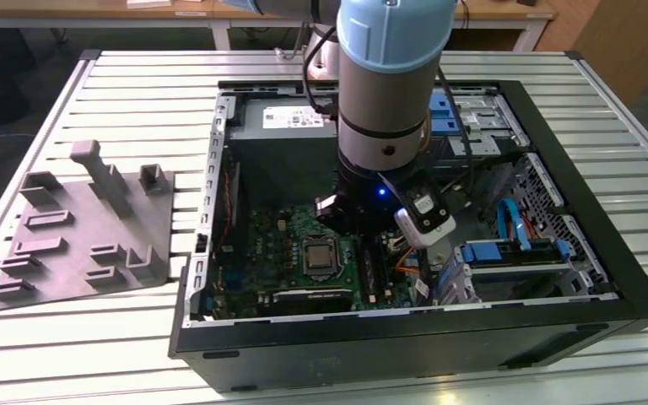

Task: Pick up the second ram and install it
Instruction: 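Insert the second ram into the second slot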

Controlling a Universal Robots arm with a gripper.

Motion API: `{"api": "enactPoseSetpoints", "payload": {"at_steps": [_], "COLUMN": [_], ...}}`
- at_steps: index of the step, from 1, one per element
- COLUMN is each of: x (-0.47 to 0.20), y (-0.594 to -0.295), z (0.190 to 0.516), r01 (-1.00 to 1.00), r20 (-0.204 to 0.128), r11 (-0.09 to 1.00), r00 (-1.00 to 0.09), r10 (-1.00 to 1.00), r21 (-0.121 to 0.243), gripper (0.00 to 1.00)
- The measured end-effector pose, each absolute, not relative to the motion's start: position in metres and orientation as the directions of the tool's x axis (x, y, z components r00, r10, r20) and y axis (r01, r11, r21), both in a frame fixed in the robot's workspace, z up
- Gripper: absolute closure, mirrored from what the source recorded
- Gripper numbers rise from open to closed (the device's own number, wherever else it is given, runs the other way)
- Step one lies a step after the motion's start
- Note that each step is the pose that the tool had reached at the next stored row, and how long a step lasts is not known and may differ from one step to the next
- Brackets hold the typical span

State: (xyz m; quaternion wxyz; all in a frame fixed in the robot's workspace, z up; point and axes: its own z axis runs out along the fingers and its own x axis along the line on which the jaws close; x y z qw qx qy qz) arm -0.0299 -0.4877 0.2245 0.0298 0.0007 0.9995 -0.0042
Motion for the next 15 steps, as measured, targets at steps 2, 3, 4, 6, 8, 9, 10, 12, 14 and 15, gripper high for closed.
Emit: {"api": "enactPoseSetpoints", "payload": {"at_steps": [2,3,4,6,8,9,10,12,14,15], "x": [-0.0298,-0.0297,-0.0294,-0.0287,-0.0282,-0.0281,-0.028,-0.0279,-0.0279,-0.028], "y": [-0.4874,-0.4871,-0.4867,-0.4859,-0.4851,-0.4848,-0.4845,-0.4841,-0.4841,-0.4841], "z": [0.224,0.2236,0.2232,0.2228,0.2223,0.2221,0.2217,0.2208,0.2202,0.2199], "r01": [0.002,0.002,0.002,0.002,0.002,0.002,0.002,0.002,0.002,0.002], "r20": [-0.06,-0.06,-0.06,-0.059,-0.059,-0.06,-0.06,-0.06,-0.059,-0.059], "r11": [1.0,1.0,1.0,1.0,1.0,1.0,1.0,1.0,1.0,1.0], "r00": [-0.998,-0.998,-0.998,-0.998,-0.998,-0.998,-0.998,-0.998,-0.998,-0.998], "r10": [0.001,0.001,0.001,0.001,0.001,0.001,0.001,0.001,0.001,0.001], "r21": [-0.008,-0.008,-0.008,-0.008,-0.008,-0.008,-0.008,-0.008,-0.009,-0.009], "gripper": [0.86,0.86,0.86,0.86,0.86,0.86,0.86,0.86,0.86,0.86]}}
